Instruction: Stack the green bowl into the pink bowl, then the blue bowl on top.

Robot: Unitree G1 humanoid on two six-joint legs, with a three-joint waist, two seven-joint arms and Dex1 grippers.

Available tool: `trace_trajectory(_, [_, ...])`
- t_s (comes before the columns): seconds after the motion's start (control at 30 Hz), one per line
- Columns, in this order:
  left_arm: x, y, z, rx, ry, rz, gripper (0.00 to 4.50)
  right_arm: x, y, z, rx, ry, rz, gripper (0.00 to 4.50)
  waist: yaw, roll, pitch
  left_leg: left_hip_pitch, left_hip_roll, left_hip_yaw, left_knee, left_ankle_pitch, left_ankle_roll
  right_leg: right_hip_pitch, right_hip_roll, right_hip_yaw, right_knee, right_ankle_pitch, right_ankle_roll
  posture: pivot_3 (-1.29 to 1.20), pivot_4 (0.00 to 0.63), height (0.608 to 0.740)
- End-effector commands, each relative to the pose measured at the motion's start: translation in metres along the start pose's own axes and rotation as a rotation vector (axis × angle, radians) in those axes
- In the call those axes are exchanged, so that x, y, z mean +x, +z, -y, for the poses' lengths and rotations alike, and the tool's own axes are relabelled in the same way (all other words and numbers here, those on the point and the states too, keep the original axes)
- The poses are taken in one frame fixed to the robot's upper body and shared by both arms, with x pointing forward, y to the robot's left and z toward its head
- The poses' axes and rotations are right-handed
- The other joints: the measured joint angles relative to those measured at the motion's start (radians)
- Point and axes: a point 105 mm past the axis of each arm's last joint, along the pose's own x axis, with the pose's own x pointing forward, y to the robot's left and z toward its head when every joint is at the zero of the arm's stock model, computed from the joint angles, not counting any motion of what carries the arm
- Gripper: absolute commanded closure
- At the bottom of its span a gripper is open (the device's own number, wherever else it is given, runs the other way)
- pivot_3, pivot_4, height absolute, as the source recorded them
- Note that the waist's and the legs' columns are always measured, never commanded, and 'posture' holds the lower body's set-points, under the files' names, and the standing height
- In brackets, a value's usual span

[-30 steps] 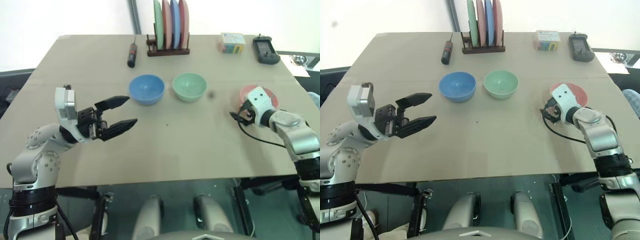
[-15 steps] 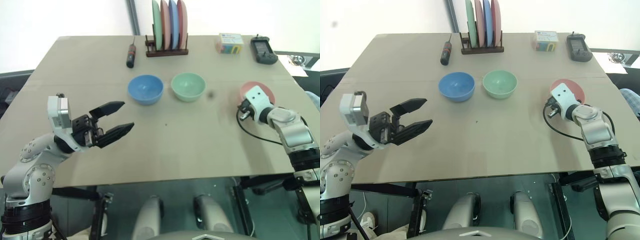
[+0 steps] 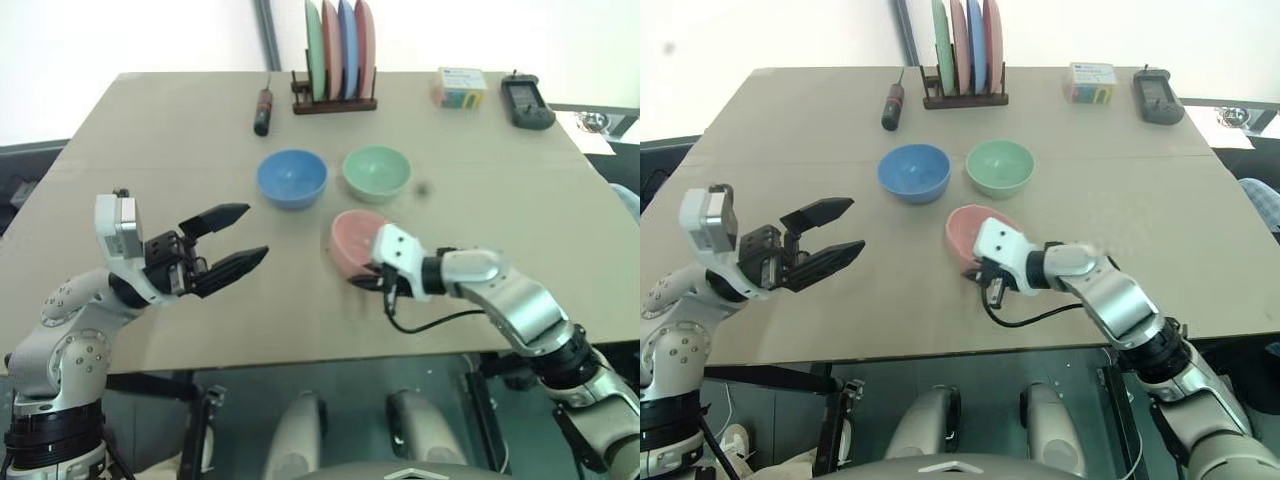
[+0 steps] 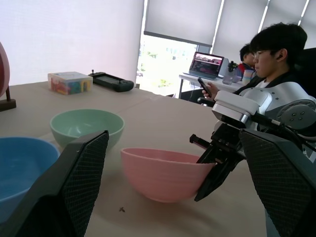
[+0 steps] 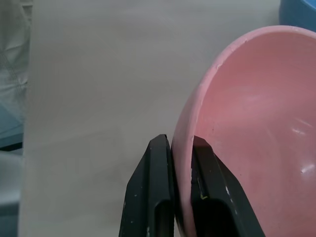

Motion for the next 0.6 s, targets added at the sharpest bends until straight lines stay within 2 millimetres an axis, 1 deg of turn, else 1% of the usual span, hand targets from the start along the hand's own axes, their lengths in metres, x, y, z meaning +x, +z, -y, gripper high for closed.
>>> trace_trajectory(0.03, [-0.003, 0.009, 0.001, 0.036, -0.009, -0.009, 0.0, 0.011, 0.002, -0.002, 0.007, 0.077, -0.014, 3.51, -0.001, 0.0, 0.0, 0.0, 0.0, 0.0, 0.0, 0.0, 0.0, 0.0, 0.0, 0.0, 0.0, 0.0, 0.0, 0.0, 0.15, 0.74])
trace_trajectory(0.07, [-0.003, 0.009, 0.002, 0.036, -0.01, -0.01, 0.0, 0.011, 0.004, -0.001, 0.011, 0.075, -0.01, 2.95, -0.001, 0.0, 0.0, 0.0, 0.0, 0.0, -0.001, 0.0, 0.0, 0.0, 0.0, 0.0, 0.0, 0.0, 0.0, 0.0, 0.15, 0.74])
trace_trajectory(0.1, [-0.003, 0.01, 0.002, 0.036, -0.009, -0.01, 0.0, 0.01, 0.005, 0.001, 0.007, 0.071, -0.006, 2.58, -0.001, 0.0, 0.0, 0.0, 0.0, 0.0, -0.002, 0.0, 0.0, 0.0, 0.0, 0.0, 0.0, 0.0, 0.0, 0.0, 0.15, 0.74])
trace_trajectory(0.13, [-0.004, 0.01, 0.002, 0.036, -0.008, -0.009, 0.0, 0.006, 0.009, 0.001, -0.003, 0.075, 0.005, 2.06, -0.001, 0.0, 0.0, -0.001, 0.0, -0.001, -0.002, 0.0, 0.0, -0.001, 0.0, 0.0, 0.0, 0.0, 0.0, 0.0, 0.15, 0.74])
trace_trajectory(0.17, [-0.004, 0.01, 0.002, 0.035, -0.007, -0.009, 0.0, 0.001, 0.013, 0.001, -0.009, 0.08, 0.018, 1.84, -0.001, 0.0, 0.0, -0.001, 0.0, 0.0, -0.003, 0.0, 0.0, -0.001, 0.0, 0.0, -0.001, 0.001, 0.001, 0.0, 0.15, 0.74])
trace_trajectory(0.23, [-0.004, 0.01, 0.003, 0.031, -0.002, -0.011, 0.0, -0.013, 0.028, 0.007, -0.027, 0.057, 0.072, 1.1, -0.001, 0.0, 0.0, -0.001, 0.0, 0.0, -0.003, 0.0, 0.0, -0.001, 0.0, 0.0, -0.001, 0.001, 0.001, 0.0, 0.15, 0.74])
trace_trajectory(0.27, [-0.004, 0.009, 0.004, 0.028, 0.0, -0.01, 0.0, -0.024, 0.035, 0.01, -0.027, 0.051, 0.09, 0.76, -0.001, 0.0, 0.0, -0.001, 0.0, 0.0, -0.003, 0.0, 0.0, -0.001, 0.0, 0.0, -0.001, 0.001, 0.001, 0.0, 0.15, 0.74])
trace_trajectory(0.3, [-0.004, 0.009, 0.005, 0.025, 0.001, -0.009, 0.0, -0.035, 0.04, 0.013, -0.03, 0.048, 0.101, 0.28, -0.001, 0.0, 0.0, -0.001, 0.0, 0.0, -0.003, 0.0, 0.0, -0.001, 0.0, 0.0, -0.001, 0.001, 0.001, 0.0, 0.15, 0.74])
trace_trajectory(0.37, [-0.006, 0.008, 0.007, 0.017, 0.002, -0.005, 0.0, -0.06, 0.05, 0.019, -0.075, 0.05, 0.12, 0.28, 0.0, 0.0, 0.0, -0.001, 0.0, 0.0, -0.003, 0.0, 0.0, -0.001, 0.0, 0.0, -0.001, 0.001, 0.001, 0.0, 0.15, 0.74])
trace_trajectory(0.43, [-0.008, 0.007, 0.007, 0.013, 0.007, -0.005, 0.0, -0.08, 0.06, 0.034, -0.14, -0.006, 0.153, 0.28, 0.0, 0.0, 0.0, -0.001, 0.0, 0.0, -0.003, 0.0, 0.0, -0.001, 0.0, -0.001, -0.001, 0.0, 0.0, 0.0, 0.15, 0.74])
trace_trajectory(0.47, [-0.009, 0.008, 0.007, 0.012, 0.01, -0.003, 0.0, -0.085, 0.063, 0.047, -0.189, -0.065, 0.156, 0.28, -0.001, 0.0, 0.0, 0.0, 0.0, 0.0, -0.003, 0.0, 0.0, -0.001, 0.0, -0.001, -0.001, 0.0, 0.0, 0.0, 0.15, 0.74])
trace_trajectory(0.5, [-0.009, 0.008, 0.007, 0.011, 0.015, 0.001, 0.0, -0.089, 0.063, 0.059, -0.235, -0.123, 0.138, 0.28, -0.002, 0.0, 0.0, 0.0, 0.0, 0.0, -0.003, 0.0, 0.0, -0.001, 0.0, -0.001, -0.001, 0.0, 0.0, 0.0, 0.15, 0.74])
trace_trajectory(0.53, [-0.01, 0.009, 0.007, 0.01, 0.02, 0.004, 0.0, -0.089, 0.058, 0.075, -0.296, -0.187, 0.096, 0.28, -0.007, 0.0, 0.0, 0.0, 0.0, 0.0, -0.003, 0.0, 0.0, -0.001, 0.0, -0.001, -0.001, 0.0, 0.0, 0.0, 0.15, 0.74])
trace_trajectory(0.6, [-0.01, 0.009, 0.007, 0.012, 0.029, 0.008, 0.0, -0.087, 0.037, 0.111, -0.431, -0.316, -0.037, 0.28, -0.01, 0.0, 0.0, 0.001, 0.0, 0.001, -0.003, 0.0, 0.0, -0.001, 0.0, 0.0, -0.001, 0.0, 0.0, 0.0, 0.15, 0.74])
